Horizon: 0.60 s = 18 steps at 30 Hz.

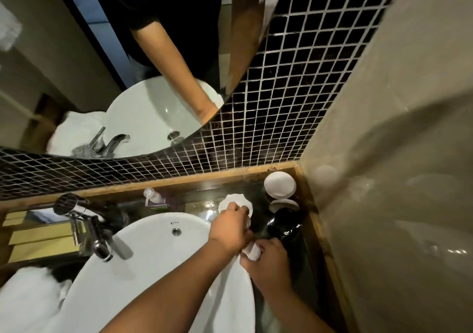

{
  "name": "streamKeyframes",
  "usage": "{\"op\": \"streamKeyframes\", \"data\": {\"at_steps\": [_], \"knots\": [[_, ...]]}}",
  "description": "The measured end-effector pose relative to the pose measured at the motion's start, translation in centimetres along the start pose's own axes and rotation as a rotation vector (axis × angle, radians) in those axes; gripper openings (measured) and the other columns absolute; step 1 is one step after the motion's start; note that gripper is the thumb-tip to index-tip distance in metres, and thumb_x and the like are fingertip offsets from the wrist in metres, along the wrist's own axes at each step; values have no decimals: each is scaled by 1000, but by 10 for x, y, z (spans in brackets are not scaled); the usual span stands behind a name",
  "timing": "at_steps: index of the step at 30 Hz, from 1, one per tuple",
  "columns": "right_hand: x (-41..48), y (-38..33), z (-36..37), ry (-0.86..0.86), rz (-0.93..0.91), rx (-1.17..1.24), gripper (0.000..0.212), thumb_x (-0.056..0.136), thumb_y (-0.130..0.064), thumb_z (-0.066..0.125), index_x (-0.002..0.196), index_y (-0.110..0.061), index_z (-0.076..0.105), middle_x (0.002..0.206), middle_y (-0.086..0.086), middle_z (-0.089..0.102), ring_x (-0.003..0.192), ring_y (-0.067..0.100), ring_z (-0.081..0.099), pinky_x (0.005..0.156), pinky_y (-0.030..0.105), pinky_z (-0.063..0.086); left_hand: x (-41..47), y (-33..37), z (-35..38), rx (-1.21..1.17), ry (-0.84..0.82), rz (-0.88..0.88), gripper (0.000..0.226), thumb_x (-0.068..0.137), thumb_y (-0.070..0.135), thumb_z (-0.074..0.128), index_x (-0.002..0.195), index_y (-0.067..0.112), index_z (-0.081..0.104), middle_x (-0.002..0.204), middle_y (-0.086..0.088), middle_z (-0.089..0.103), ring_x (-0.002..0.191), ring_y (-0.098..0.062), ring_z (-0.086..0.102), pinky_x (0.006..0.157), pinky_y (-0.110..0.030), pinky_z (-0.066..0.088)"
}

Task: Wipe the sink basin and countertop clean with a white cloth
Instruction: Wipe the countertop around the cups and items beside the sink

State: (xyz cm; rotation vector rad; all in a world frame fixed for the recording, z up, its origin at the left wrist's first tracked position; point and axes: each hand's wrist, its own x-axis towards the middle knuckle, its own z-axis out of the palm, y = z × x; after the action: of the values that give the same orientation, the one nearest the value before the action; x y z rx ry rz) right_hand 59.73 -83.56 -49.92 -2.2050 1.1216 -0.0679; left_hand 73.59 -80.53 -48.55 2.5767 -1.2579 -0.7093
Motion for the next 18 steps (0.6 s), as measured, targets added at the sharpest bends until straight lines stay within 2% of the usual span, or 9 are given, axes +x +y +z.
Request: {"op": "streamKeyframes", "data": {"at_steps": [2,4,8,11,16,18], "knots": [[5,-13,3,45,31,84,17,61,-34,72,67,-19,72,69,1,66,68,21,64,62,30,55,13,-11,-10,-24,34,-25,45,83,44,66,122,26,56,118,-4,53,98,-29,61,76,-37,53],[11,-16,9,83,97,165,23,61,-40,67,73,-21,73,78,-2,62,66,18,62,63,31,55,24,-19,-15,24,51,-18,38,87,44,60,120,26,56,117,-5,54,97,-30,63,73,-36,49],[16,-14,14,135,135,184,20,65,-30,79,82,-21,73,85,-3,56,68,15,60,67,29,53,37,-29,-12,191,-2,31,40,84,39,62,122,27,57,120,-4,57,99,-29,63,73,-36,48],[16,-11,15,122,132,158,23,67,-31,79,86,-20,74,89,-2,58,69,12,58,68,23,48,42,-37,-2,225,-16,36,45,82,41,65,124,28,58,123,-3,59,105,-27,61,77,-36,49],[17,-14,20,122,127,111,31,64,-36,78,91,-21,76,88,-4,57,64,7,51,62,13,39,52,-48,6,147,28,65,49,82,40,69,128,32,55,124,1,61,105,-25,62,80,-35,53],[20,-20,18,114,133,120,32,65,-37,76,92,-20,76,88,-4,56,63,11,56,62,17,45,52,-52,5,120,58,95,55,81,39,70,132,34,52,125,5,63,106,-23,62,80,-33,51]]}}
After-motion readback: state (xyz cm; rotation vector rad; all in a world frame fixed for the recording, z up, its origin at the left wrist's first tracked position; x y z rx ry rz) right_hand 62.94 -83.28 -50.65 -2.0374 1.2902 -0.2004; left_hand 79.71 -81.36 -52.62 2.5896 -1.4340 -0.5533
